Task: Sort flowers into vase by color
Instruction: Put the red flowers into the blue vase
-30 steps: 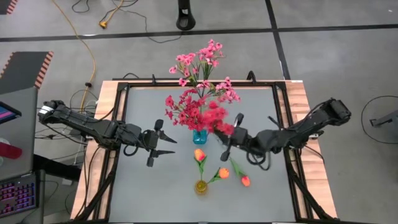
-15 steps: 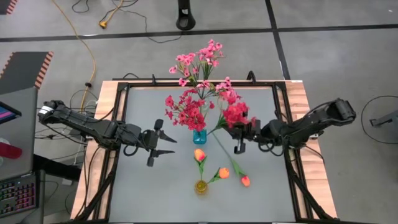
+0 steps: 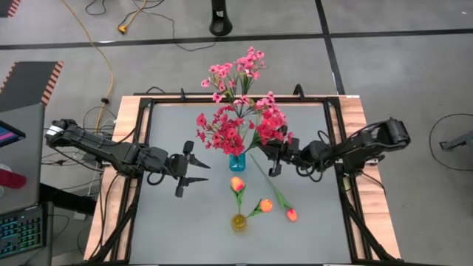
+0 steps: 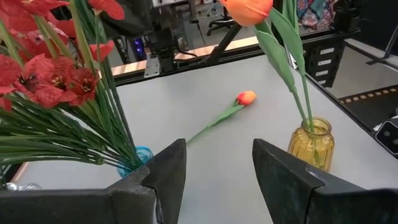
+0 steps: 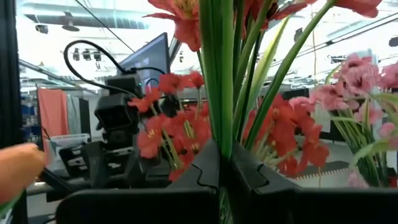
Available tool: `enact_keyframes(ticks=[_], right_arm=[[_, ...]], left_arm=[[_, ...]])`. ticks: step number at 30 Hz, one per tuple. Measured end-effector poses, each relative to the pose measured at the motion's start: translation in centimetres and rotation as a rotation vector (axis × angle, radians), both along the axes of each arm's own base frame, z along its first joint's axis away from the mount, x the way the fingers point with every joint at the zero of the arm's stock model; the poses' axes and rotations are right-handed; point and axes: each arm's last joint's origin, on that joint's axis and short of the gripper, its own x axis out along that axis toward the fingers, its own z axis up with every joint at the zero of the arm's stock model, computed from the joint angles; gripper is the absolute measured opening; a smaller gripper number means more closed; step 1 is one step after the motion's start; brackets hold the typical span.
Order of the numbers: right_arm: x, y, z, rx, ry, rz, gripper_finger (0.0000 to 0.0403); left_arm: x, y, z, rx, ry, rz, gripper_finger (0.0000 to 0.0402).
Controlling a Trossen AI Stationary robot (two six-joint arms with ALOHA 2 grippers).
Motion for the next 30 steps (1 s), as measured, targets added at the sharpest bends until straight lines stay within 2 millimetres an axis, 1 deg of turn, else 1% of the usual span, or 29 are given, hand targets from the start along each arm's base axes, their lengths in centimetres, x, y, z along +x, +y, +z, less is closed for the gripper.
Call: enact_keyframes(ticks=[8, 13, 21, 30], right_arm=[[0.5, -0.2, -0.9, -0.002, 0.036, -0.010, 0.0036], [0.6, -0.4, -1.3, 0.051, 0.061, 0.007, 0.0039], [1.0, -0.6, -2.5, 0.078, 0.180, 0.007, 0.0050], [1.0, -0.6, -2.4, 0.074, 0.180, 0.006, 0.0054]], left_arm=[[0.0, 0.0, 0.0, 0.000, 0.001, 0.000, 0.0174], [0.0, 0.0, 0.0, 0.000, 0.003, 0.001, 0.0174], [0.0, 0.0, 0.0, 0.000, 0.003, 0.001, 0.0174], [0.0, 0.0, 0.0, 0.000, 0.003, 0.000, 0.0174]])
